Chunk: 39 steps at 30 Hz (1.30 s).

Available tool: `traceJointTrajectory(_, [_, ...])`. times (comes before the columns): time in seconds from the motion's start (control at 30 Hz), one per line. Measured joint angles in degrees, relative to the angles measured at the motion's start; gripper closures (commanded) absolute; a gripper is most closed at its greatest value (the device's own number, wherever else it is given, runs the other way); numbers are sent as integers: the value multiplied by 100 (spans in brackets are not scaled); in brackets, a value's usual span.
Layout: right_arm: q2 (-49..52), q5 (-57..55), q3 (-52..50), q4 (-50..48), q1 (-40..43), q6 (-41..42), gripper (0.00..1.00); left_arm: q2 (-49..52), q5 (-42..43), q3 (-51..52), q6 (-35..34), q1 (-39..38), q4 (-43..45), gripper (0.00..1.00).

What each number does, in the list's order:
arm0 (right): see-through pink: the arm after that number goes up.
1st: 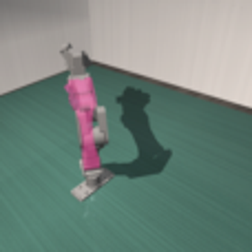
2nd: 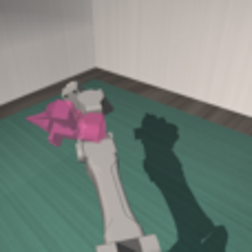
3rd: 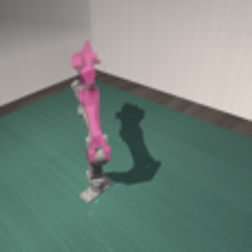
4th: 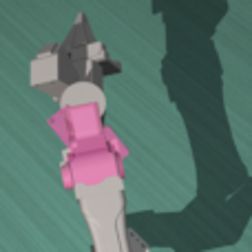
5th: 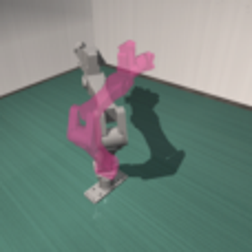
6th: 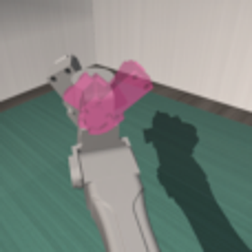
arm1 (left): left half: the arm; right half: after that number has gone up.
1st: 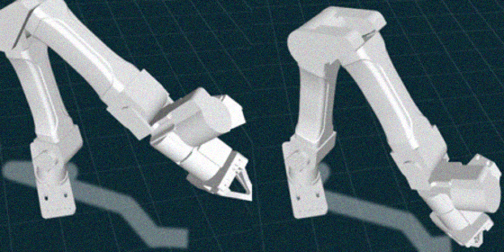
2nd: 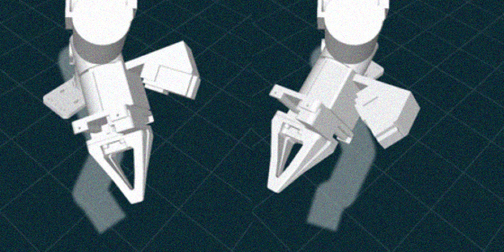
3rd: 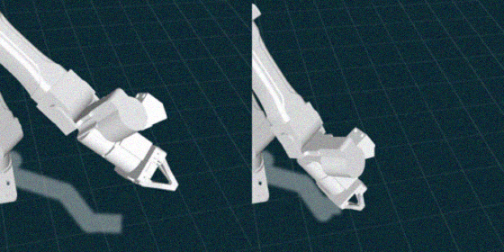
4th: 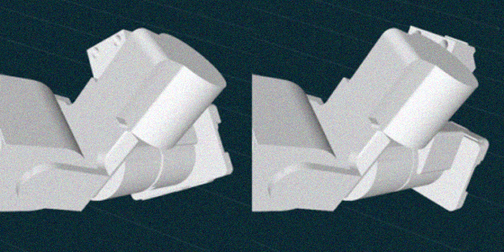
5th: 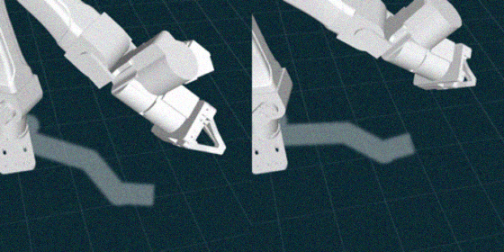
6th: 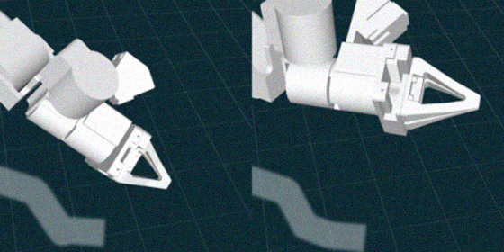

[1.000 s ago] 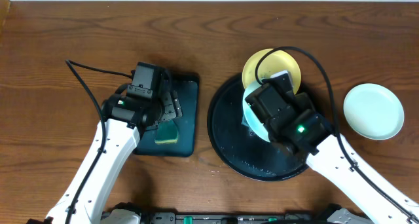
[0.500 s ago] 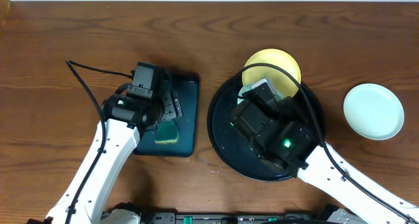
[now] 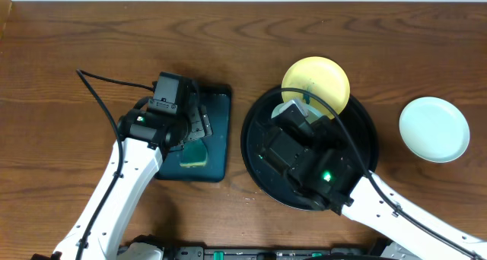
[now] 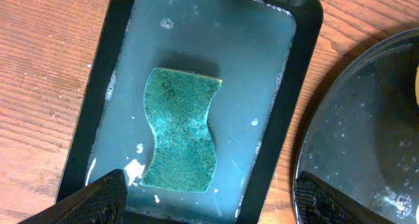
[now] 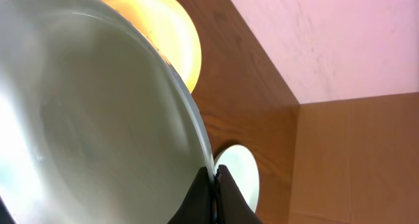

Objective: Clean dirty plates on tray and stack at the side
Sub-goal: 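Lift and tilt the pale green plate upward with the right gripper, then carry the plate right and stack it on the first pale green plate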

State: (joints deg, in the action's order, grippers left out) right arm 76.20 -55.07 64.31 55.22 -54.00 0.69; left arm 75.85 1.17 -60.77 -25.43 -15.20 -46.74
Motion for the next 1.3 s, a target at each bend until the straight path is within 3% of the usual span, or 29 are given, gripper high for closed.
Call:
traceJointTrajectory(0.37, [0,-520,4,0,-170,-15,99,0,2,0,0,0,-2,18])
traceJointTrajectory(1.3, [0,-632,4,-20,-170,-13,99,0,2,0,0,0,0,18])
